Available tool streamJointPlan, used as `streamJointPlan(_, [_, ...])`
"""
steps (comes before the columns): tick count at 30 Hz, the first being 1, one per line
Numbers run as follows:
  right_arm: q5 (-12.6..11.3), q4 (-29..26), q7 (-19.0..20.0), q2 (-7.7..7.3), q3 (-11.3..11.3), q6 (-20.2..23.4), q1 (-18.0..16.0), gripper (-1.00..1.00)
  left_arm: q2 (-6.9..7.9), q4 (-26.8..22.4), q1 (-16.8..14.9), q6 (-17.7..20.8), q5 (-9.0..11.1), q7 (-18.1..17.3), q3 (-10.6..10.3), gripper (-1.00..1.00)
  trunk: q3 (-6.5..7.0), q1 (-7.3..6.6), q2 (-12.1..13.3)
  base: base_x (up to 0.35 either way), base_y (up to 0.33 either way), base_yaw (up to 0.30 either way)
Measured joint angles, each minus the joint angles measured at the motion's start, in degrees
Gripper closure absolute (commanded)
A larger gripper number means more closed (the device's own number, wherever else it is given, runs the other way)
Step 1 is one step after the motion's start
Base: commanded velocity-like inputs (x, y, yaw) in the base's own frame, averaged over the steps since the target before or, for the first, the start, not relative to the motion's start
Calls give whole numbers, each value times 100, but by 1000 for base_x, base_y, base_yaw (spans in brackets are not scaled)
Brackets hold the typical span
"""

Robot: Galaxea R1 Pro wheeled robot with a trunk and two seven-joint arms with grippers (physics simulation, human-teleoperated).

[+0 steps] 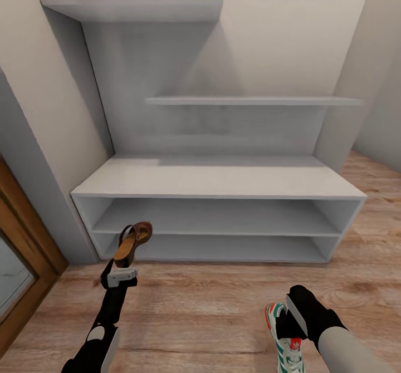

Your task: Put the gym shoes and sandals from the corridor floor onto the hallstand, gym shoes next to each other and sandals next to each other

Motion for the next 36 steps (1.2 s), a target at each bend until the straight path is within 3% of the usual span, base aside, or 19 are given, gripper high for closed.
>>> streamJointPlan(18, [0,7,-2,0,0,0,0,100,1,-18,0,-6,8,0,0,100,0,0,0,154,0,0])
streamJointPlan(36, [0,40,5,0,0,6,0,100,1,-20,0,-9,6,2,0,100,0,0,0,65,0,0])
